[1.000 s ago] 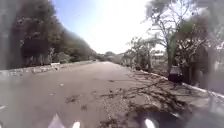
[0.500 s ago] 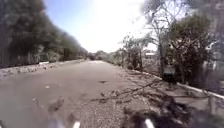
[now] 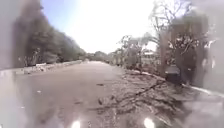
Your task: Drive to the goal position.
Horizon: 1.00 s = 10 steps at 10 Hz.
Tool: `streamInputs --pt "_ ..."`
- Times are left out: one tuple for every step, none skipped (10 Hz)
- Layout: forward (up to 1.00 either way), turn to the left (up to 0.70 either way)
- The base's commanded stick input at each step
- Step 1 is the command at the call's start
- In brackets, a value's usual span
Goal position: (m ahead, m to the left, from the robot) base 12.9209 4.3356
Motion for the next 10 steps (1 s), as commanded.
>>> streamInputs --pt "0.5 0.0" --pt "0.5 0.0" --pt "0.5 0.0" --pt "0.5 0.0" --pt "0.5 0.0" --pt "0.5 0.0" --pt "0.5 0.0" --pt "0.5 0.0" --pt "0.5 0.0" --pt "0.5 0.0"
